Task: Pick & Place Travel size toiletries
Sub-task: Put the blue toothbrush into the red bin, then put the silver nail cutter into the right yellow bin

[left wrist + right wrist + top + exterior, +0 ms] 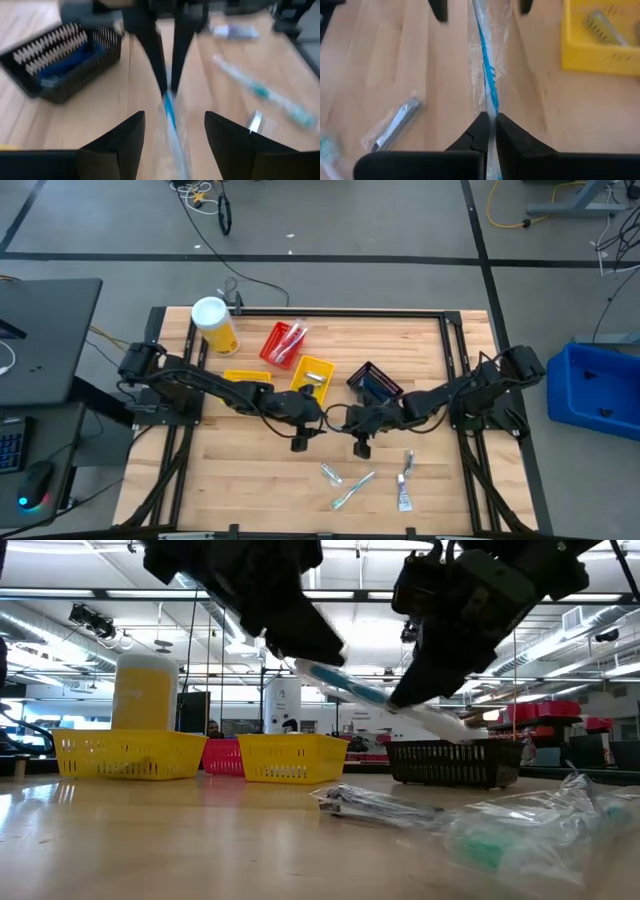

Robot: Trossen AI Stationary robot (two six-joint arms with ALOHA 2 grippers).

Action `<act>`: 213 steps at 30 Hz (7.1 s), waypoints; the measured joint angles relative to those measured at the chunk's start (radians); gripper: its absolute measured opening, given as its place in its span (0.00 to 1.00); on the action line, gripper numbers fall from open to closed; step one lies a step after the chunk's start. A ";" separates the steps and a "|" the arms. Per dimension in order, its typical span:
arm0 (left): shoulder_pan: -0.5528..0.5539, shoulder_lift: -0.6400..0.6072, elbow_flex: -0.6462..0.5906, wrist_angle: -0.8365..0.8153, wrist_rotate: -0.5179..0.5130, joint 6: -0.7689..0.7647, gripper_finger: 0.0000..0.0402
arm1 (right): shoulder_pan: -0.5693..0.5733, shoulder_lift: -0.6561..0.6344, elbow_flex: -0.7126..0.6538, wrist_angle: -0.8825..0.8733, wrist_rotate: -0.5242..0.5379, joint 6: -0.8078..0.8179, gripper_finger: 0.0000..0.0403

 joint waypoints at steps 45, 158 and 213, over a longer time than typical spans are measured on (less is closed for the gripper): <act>-0.019 0.023 -0.001 -0.071 -0.088 -0.101 0.08 | -0.034 -0.063 0.001 0.049 0.063 -0.254 0.33; 0.493 -0.013 -0.150 -0.260 -0.545 -0.465 0.02 | 0.015 -0.322 0.002 -0.198 0.226 -0.178 0.38; 0.529 -0.041 -0.005 -0.544 -0.393 -0.332 0.38 | 0.016 -0.322 0.002 -0.199 0.224 -0.178 0.37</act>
